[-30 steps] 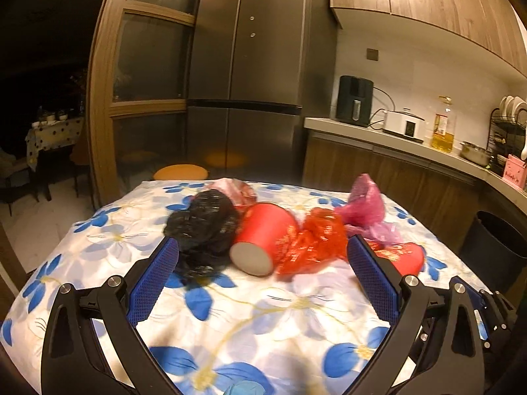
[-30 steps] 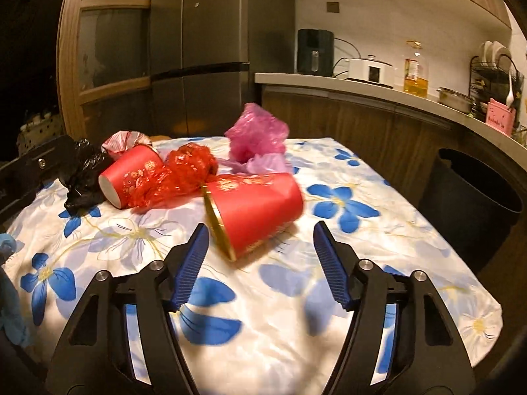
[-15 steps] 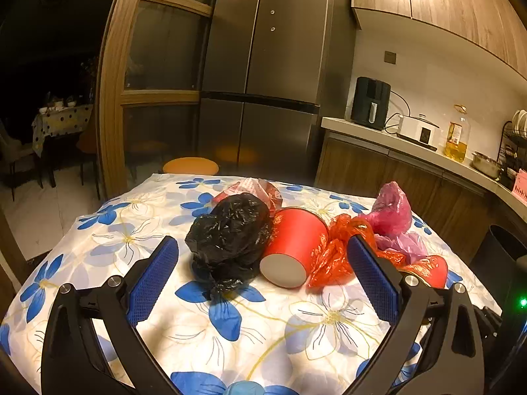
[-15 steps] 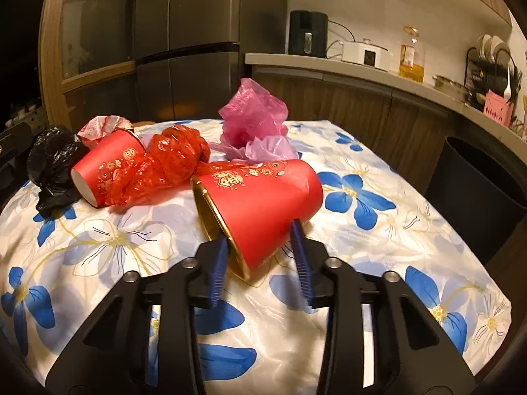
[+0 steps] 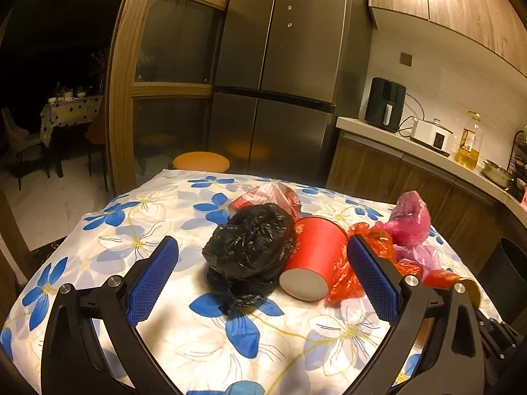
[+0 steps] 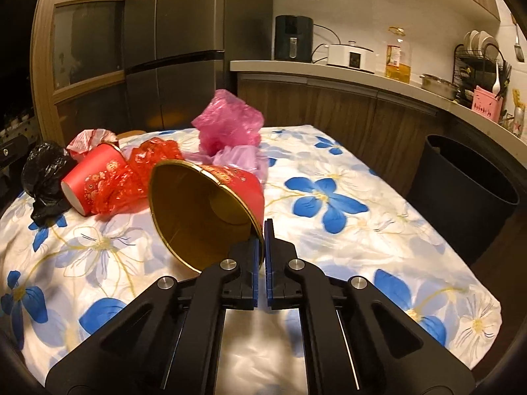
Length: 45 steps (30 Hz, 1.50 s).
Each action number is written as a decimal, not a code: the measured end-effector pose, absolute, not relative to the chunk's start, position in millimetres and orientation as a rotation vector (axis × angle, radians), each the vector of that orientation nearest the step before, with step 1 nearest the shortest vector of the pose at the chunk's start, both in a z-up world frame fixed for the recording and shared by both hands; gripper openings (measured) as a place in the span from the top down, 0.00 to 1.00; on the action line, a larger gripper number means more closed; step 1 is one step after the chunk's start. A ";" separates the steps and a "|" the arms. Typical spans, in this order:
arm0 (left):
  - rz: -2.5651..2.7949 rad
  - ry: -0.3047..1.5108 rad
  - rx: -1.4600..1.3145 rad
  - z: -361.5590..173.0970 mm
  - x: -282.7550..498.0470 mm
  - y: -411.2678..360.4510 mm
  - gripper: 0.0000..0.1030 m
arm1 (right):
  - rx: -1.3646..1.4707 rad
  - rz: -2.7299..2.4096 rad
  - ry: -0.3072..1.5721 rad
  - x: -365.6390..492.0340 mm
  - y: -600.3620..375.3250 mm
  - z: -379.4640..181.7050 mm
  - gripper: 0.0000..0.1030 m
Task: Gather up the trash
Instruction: 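Grasp the black plastic bag with the left gripper while the right gripper grasps a red cup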
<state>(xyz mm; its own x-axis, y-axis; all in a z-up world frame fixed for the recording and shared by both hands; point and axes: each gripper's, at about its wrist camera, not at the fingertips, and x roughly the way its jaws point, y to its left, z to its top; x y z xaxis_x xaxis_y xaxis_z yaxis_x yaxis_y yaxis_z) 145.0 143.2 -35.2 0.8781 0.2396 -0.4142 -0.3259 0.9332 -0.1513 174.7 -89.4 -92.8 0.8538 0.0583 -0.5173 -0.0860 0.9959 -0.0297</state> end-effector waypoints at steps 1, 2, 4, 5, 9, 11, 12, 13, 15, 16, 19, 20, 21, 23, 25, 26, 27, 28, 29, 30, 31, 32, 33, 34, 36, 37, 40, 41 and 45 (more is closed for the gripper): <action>0.301 0.405 -0.220 -35.1 147.2 145.3 0.05 | -0.048 0.073 0.541 173.7 -92.4 -92.1 0.97; 0.307 0.409 -0.220 -35.3 149.7 147.4 0.05 | -0.046 0.070 0.539 172.8 -94.3 -91.5 0.97; 0.314 0.416 -0.223 -35.6 154.5 151.5 0.05 | -0.045 0.067 0.532 170.1 -98.9 -90.3 0.97; 0.317 0.421 -0.225 -36.3 157.5 153.2 0.05 | -0.044 0.066 0.528 168.5 -101.1 -89.1 0.97; 0.317 0.460 -0.248 -42.0 172.1 159.3 0.10 | -0.047 0.073 0.519 164.8 -102.1 -87.0 0.97; 0.322 0.478 -0.255 -44.9 178.1 161.8 0.11 | -0.051 0.080 0.517 163.2 -101.3 -86.3 0.97; 0.324 0.485 -0.259 -46.1 180.4 163.0 0.11 | -0.051 0.083 0.517 163.0 -100.7 -86.1 0.97; 0.325 0.490 -0.262 -47.2 181.8 163.8 0.12 | -0.052 0.085 0.514 162.3 -100.6 -85.4 0.97; 0.321 0.506 -0.265 -50.2 185.3 165.3 0.17 | -0.054 0.089 0.509 161.4 -100.1 -84.2 0.97; 0.318 0.520 -0.261 -52.7 187.7 165.0 0.22 | -0.053 0.091 0.507 161.1 -99.9 -83.8 0.97; 0.309 0.561 -0.261 -59.2 193.6 165.7 0.37 | -0.055 0.096 0.505 160.6 -99.2 -83.7 0.97; 0.308 0.565 -0.264 -59.8 193.8 164.6 0.42 | -0.055 0.097 0.506 160.3 -99.2 -83.9 0.97; 0.308 0.567 -0.269 -60.4 193.7 165.1 0.48 | -0.056 0.098 0.507 160.3 -98.6 -84.3 0.97; 0.301 0.572 -0.276 -61.3 193.0 164.8 0.57 | -0.056 0.099 0.508 159.6 -99.0 -84.6 0.97; 0.289 0.588 -0.277 -62.9 194.2 162.9 0.68 | -0.057 0.099 0.508 159.4 -99.0 -84.3 0.97; 0.281 0.597 -0.276 -63.6 194.8 161.2 0.73 | -0.057 0.099 0.507 159.6 -98.8 -84.3 0.97; 0.280 0.602 -0.275 -63.8 194.8 159.6 0.76 | -0.058 0.101 0.505 159.0 -98.7 -84.3 0.97; 0.279 0.605 -0.271 -63.6 194.1 158.0 0.80 | -0.059 0.102 0.504 158.0 -98.7 -84.4 0.97; 0.277 0.606 -0.269 -63.1 193.2 156.8 0.82 | -0.059 0.103 0.503 157.6 -98.9 -84.0 0.97; 0.275 0.606 -0.268 -62.3 191.6 155.4 0.83 | -0.058 0.104 0.503 156.9 -99.3 -83.8 0.97; 0.276 0.606 -0.269 -62.0 189.9 154.5 0.84 | -0.058 0.106 0.502 156.2 -99.8 -83.6 0.97; 0.276 0.607 -0.274 -61.5 188.0 154.0 0.86 | -0.059 0.107 0.500 155.7 -100.0 -83.1 0.97; 0.275 0.606 -0.279 -60.8 185.5 153.6 0.87 | -0.061 0.106 0.497 154.4 -100.4 -82.4 0.97; 0.277 0.604 -0.280 -60.2 183.2 152.8 0.88 | -0.062 0.106 0.493 153.2 -100.7 -81.4 0.97; 0.278 0.596 -0.279 -56.6 178.1 149.5 0.89 | -0.063 0.108 0.485 150.8 -101.8 -78.6 0.97; 0.275 0.590 -0.277 -54.3 174.4 147.2 0.90 | -0.062 0.109 0.482 149.8 -102.4 -77.1 0.97; 0.264 0.570 -0.264 -47.3 164.2 138.5 0.92 | -0.053 0.116 0.473 145.8 -105.2 -72.8 0.97; 0.261 0.562 -0.262 -44.8 159.7 135.7 0.92 | -0.049 0.120 0.470 144.0 -106.8 -71.0 0.97; 0.251 0.528 -0.266 -33.2 143.1 127.8 0.93 | -0.039 0.127 0.456 137.8 -111.9 -63.8 0.97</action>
<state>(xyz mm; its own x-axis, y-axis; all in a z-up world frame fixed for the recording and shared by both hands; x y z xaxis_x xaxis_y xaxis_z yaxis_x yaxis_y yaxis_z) 143.1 127.8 -33.2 0.8351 0.1658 -0.5245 -0.3016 0.9354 -0.1844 137.8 -111.9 -63.8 0.8899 0.1139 -0.4417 -0.1315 0.9913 -0.0094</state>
